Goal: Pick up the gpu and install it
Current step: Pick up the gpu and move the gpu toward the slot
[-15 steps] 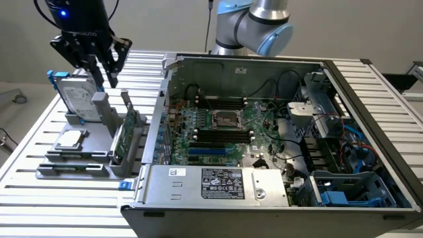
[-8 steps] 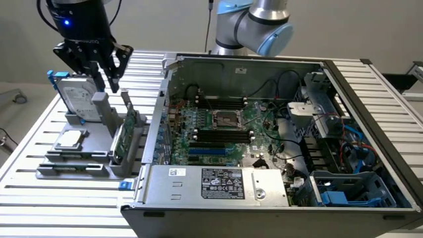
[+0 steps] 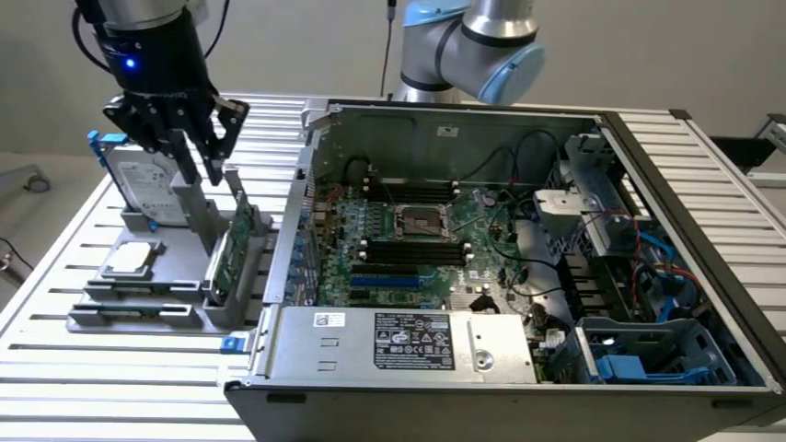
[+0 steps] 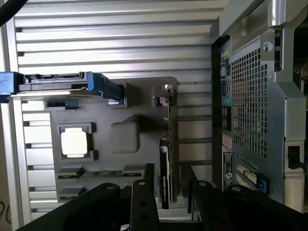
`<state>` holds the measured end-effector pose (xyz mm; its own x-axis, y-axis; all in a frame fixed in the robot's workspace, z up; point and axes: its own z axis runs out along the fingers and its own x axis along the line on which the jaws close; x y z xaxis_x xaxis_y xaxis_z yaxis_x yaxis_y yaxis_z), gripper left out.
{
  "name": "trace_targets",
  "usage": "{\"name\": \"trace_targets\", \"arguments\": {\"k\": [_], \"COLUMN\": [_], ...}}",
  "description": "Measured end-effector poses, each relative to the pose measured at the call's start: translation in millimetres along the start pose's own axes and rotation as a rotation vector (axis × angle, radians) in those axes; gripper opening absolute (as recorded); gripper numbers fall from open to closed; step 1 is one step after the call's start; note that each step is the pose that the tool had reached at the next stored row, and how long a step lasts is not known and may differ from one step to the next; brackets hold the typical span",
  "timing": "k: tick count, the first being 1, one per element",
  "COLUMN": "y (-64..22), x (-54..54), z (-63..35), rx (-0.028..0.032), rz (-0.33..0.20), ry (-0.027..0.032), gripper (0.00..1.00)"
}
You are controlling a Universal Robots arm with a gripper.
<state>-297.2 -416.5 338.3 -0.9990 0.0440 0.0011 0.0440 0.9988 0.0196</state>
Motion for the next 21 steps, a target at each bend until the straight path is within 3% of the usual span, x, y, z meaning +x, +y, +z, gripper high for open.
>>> {"name": "trace_targets", "arguments": {"k": [21], "y": [-12.3], "x": [-0.5], "z": [37.9], "rx": [0.0002], "rz": [-0.076], "ry": [0.0036], "gripper": [0.36]}}
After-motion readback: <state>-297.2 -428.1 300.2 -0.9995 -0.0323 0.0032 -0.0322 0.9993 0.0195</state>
